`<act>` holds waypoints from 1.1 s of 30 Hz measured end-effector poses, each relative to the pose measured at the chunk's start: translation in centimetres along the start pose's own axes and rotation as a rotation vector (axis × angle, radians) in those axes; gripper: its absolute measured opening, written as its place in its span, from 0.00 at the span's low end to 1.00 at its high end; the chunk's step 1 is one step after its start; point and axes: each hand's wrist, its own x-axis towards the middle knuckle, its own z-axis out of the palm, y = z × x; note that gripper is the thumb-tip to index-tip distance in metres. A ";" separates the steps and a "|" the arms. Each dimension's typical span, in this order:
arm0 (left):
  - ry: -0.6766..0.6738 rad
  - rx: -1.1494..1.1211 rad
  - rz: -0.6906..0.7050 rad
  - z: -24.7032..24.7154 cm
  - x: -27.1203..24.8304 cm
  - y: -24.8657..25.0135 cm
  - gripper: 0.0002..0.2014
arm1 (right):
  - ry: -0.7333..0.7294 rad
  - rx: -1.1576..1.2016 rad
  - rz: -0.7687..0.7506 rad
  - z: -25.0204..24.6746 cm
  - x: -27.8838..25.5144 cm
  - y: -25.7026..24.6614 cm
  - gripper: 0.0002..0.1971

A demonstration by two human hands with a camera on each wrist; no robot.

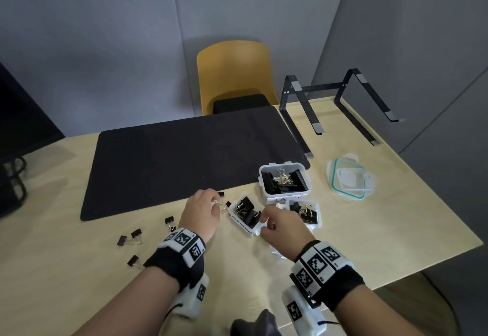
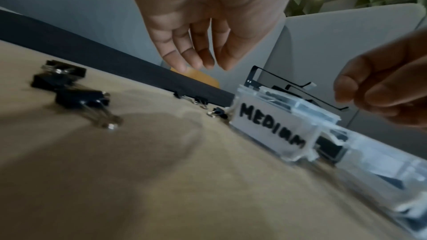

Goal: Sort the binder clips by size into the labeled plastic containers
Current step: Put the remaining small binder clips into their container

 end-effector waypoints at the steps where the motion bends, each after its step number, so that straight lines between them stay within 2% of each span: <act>1: -0.014 0.026 -0.015 -0.2 0.4 -0.5 0.10 | -0.001 -0.011 -0.012 0.4 0.2 -0.5 0.10; 4: -0.118 0.091 -0.073 -0.2 1.5 -1.9 0.17 | -0.017 -0.033 -0.055 1.7 0.8 -1.9 0.12; 8: -0.247 0.204 -0.051 0.2 2.3 -3.2 0.23 | -0.056 -0.074 -0.052 3.4 1.7 -2.8 0.16; 13: -0.265 0.235 -0.045 0.1 2.6 -3.8 0.19 | -0.036 -0.105 0.038 4.0 2.2 -2.9 0.15; 18: -0.283 0.223 0.005 -0.2 3.0 -4.0 0.19 | -0.049 -0.125 0.012 4.6 2.8 -4.3 0.17; 23: -0.324 0.208 0.022 -0.3 3.7 -4.5 0.18 | -0.115 -0.151 -0.058 6.8 3.7 -6.1 0.24; 29: -0.313 0.192 -0.009 -0.3 3.5 -4.9 0.11 | -0.120 -0.235 0.034 9.1 5.9 -5.8 0.33; 33: -0.331 0.201 -0.005 -0.2 3.4 -5.1 0.10 | -0.074 -0.295 0.044 9.2 6.3 -4.9 0.21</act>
